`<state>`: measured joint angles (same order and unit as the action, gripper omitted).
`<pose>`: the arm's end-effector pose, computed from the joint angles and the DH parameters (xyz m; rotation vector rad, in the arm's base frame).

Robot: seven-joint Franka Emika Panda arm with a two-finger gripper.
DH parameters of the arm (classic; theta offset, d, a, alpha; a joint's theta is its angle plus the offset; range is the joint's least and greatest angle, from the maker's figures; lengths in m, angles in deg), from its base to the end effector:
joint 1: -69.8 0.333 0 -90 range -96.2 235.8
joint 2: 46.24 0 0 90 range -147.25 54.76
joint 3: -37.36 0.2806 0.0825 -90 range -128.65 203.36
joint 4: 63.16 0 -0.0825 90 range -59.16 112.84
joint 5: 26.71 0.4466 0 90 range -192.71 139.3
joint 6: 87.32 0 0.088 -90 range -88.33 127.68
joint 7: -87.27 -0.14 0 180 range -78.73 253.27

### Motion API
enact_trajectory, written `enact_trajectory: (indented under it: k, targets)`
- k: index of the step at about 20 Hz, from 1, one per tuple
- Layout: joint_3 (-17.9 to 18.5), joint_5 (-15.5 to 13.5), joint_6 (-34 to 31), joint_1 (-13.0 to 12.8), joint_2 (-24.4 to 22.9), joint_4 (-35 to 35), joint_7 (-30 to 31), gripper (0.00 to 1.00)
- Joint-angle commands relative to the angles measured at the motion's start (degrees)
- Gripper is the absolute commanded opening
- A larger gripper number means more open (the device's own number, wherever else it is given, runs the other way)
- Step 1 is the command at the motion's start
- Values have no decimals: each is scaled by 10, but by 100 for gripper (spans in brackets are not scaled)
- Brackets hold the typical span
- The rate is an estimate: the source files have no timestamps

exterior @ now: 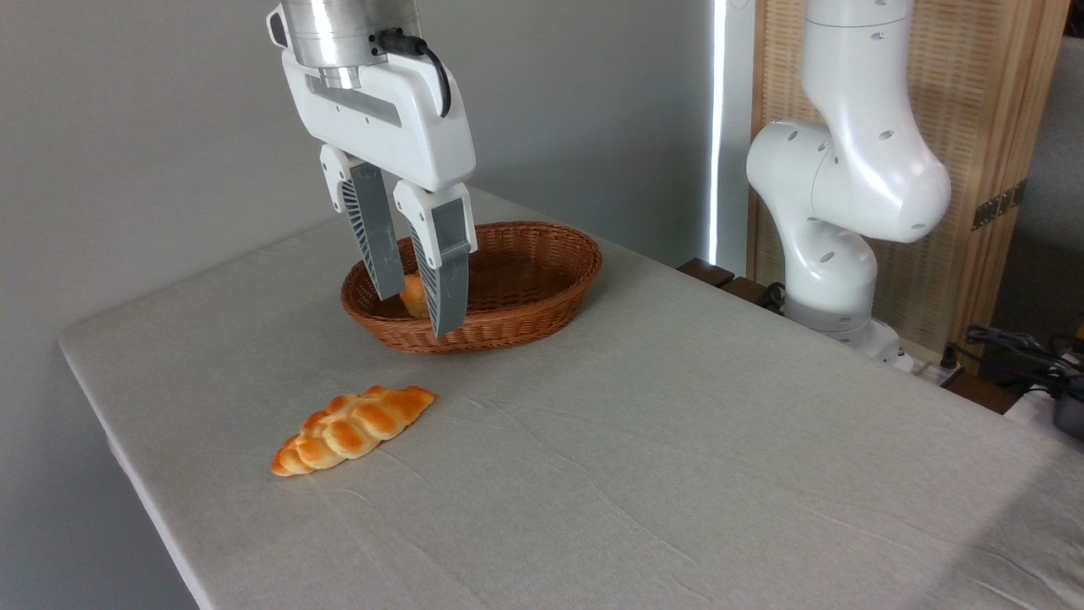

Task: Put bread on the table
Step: 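Lower the open gripper into the wicker basket toward the round roll, then close the gripper on the round bread roll in the basket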

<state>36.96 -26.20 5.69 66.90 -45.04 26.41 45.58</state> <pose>0.6285 -0.0350 0.5519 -2.8825 1.1941 -0.0531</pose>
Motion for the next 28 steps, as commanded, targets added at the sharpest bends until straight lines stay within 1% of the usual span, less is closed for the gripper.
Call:
enact_trajectory:
  k: [1,10,16,18,19,21,22,24,25,26,27,28]
  targets:
    - [2,-9,-13,-3,0,-4,-8,100]
    - [0,-9,-12,-3,0,-3,-7,100]
    - [-36,-14,0,-7,-1,22,-1,100]
    - [-50,-16,0,-13,-10,41,0,100]
    - [-51,-29,1,-17,-22,56,0,100]
    - [-51,-60,19,-40,-44,91,0,100]
    - [-51,-68,27,-55,-51,109,0,100]
    - [-51,-73,29,-97,-58,133,2,100]
    - [-53,-74,28,-110,-59,140,3,100]
    - [-57,-83,28,-115,-66,150,6,100]
    - [-67,-98,28,-118,-67,160,8,100]
    - [-83,-104,29,-120,-70,170,8,100]
